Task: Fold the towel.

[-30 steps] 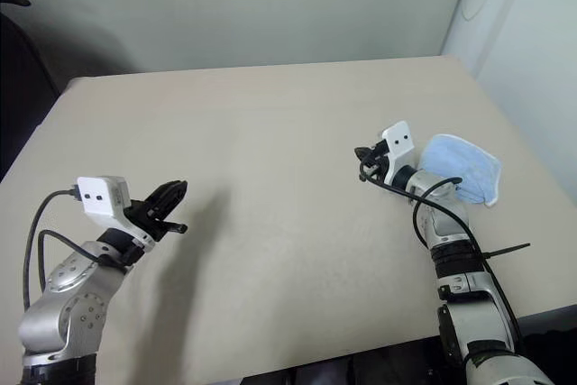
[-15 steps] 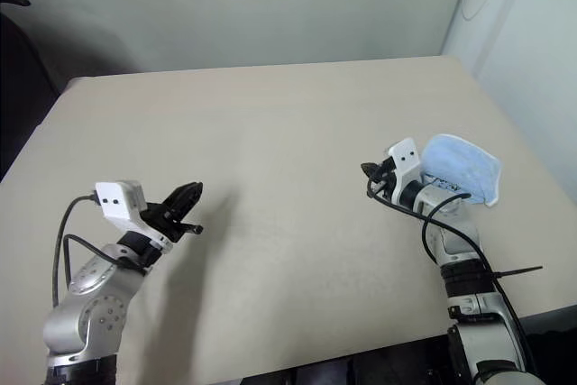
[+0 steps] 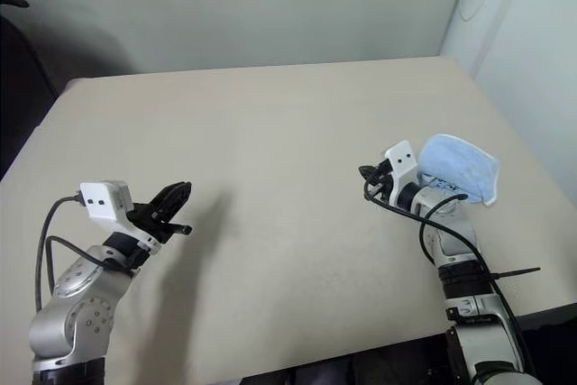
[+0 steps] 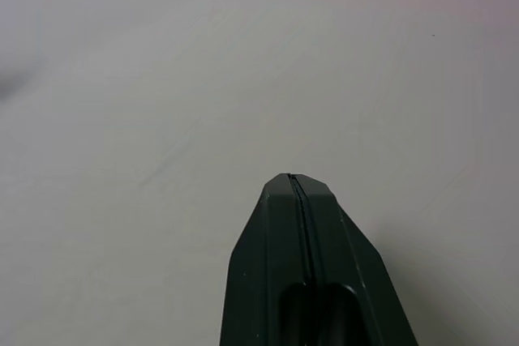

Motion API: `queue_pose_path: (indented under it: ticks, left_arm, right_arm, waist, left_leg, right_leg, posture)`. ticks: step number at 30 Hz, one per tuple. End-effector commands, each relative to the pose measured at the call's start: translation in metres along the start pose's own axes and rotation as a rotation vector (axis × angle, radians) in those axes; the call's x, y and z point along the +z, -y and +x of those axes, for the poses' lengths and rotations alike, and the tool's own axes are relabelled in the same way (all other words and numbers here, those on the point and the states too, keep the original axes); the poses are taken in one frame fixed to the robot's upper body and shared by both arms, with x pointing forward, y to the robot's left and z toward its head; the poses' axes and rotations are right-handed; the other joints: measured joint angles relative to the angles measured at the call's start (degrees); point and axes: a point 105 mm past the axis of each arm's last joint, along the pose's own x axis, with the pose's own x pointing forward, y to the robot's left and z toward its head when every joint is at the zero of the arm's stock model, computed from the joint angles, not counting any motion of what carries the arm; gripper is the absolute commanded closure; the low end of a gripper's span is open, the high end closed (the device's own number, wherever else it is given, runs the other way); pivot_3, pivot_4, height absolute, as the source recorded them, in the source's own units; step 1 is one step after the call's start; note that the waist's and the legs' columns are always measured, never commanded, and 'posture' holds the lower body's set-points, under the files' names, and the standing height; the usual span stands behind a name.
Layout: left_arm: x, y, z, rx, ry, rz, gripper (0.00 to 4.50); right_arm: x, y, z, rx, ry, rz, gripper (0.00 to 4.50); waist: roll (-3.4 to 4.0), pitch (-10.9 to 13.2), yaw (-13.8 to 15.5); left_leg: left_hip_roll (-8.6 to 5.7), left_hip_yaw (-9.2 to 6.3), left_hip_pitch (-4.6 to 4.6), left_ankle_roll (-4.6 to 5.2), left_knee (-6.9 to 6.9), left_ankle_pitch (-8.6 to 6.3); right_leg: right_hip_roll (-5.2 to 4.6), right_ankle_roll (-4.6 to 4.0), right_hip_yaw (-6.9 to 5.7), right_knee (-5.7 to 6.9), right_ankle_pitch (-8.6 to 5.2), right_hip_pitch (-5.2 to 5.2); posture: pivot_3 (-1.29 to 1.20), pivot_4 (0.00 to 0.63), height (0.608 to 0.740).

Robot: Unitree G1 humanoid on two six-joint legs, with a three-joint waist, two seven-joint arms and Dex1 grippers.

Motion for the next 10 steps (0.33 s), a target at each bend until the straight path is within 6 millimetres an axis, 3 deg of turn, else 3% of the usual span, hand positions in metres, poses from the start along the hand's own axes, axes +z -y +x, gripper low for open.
queue_pose_path:
  ticks: [1, 6, 10]
  left_arm:
    - [0.018, 0.000, -0.004, -0.007, 0.045, 0.042, 3.88]
    - [0.027, 0.000, 0.002, -0.024, 0.053, 0.075, 3.88]
    - [0.029, 0.002, 0.003, -0.029, 0.064, 0.074, 3.88]
  right_arm:
    - [0.015, -0.007, 0.004, 0.028, 0.059, -0.041, 4.50]
    - [0.009, -0.002, 0.002, 0.003, 0.056, -0.029, 4.50]
    - [0.015, -0.002, 0.007, 0.013, 0.074, -0.038, 4.50]
  waist:
    - [0.00, 0.0, 0.0]
    - [-0.01, 0.0, 0.2]
    - [-0.01, 0.0, 0.2]
  left_leg:
    - [0.00, 0.00, 0.00, 0.00, 0.00, 0.00]
    - [0.00, 0.00, -0.01, -0.02, 0.01, 0.01]
    - [0.00, 0.00, 0.00, -0.02, 0.02, 0.01]
  right_leg:
    - [0.00, 0.00, 0.00, 0.00, 0.00, 0.00]
    - [0.00, 0.00, 0.00, -0.04, 0.00, 0.03]
    - [0.00, 0.00, 0.00, -0.03, 0.00, 0.03]
  posture:
    - [0.00, 0.150, 0.740]
    - [0.00, 0.150, 0.740]
    - [0.00, 0.150, 0.740]
